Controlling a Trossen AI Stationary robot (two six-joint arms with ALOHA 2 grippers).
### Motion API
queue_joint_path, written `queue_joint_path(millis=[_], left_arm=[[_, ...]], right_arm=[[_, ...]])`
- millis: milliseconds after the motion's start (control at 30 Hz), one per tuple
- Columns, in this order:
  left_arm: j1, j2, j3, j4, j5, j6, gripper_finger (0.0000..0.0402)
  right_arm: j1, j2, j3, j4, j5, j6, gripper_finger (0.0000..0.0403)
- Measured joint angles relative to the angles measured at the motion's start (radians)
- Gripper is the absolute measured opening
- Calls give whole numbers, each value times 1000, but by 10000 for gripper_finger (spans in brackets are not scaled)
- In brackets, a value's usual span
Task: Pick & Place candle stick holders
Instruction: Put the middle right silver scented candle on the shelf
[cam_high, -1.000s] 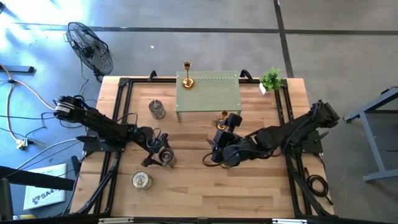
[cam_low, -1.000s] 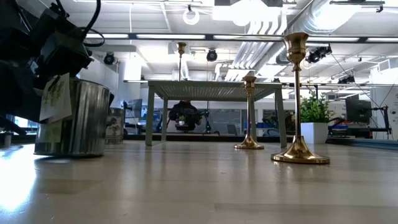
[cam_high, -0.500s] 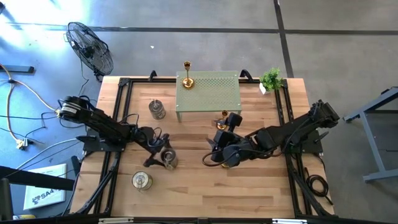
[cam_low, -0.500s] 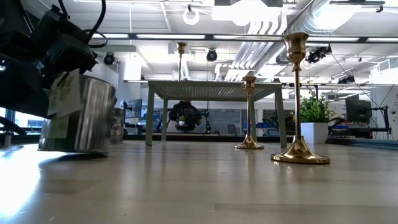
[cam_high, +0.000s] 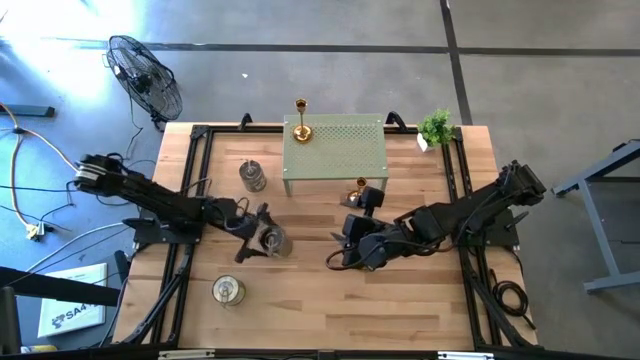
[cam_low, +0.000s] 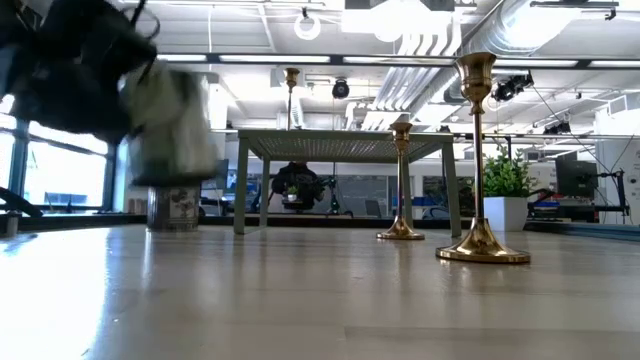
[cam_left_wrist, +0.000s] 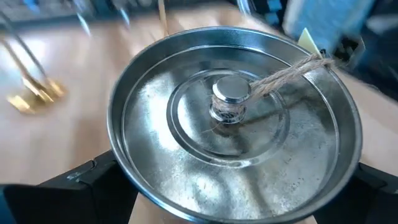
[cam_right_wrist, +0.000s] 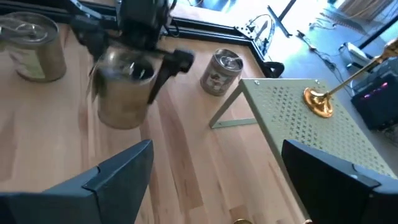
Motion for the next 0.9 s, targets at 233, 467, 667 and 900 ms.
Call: queue_joint_path(millis=[233, 467, 667, 900], left_arm=[[-1, -165, 164, -225, -111, 96, 355], [-2, -150, 395, -420, -124, 201, 355], [0, -92, 523, -477, -86, 265, 355], [0, -3, 580, -488, -76, 269, 355]], right_arm=[[7, 0, 1, 37, 71, 28, 349], [-4, 0, 1, 41, 46, 16, 349], [-8, 0, 1, 51, 25, 6, 349], [-8, 0, 1, 52, 21, -49, 349]])
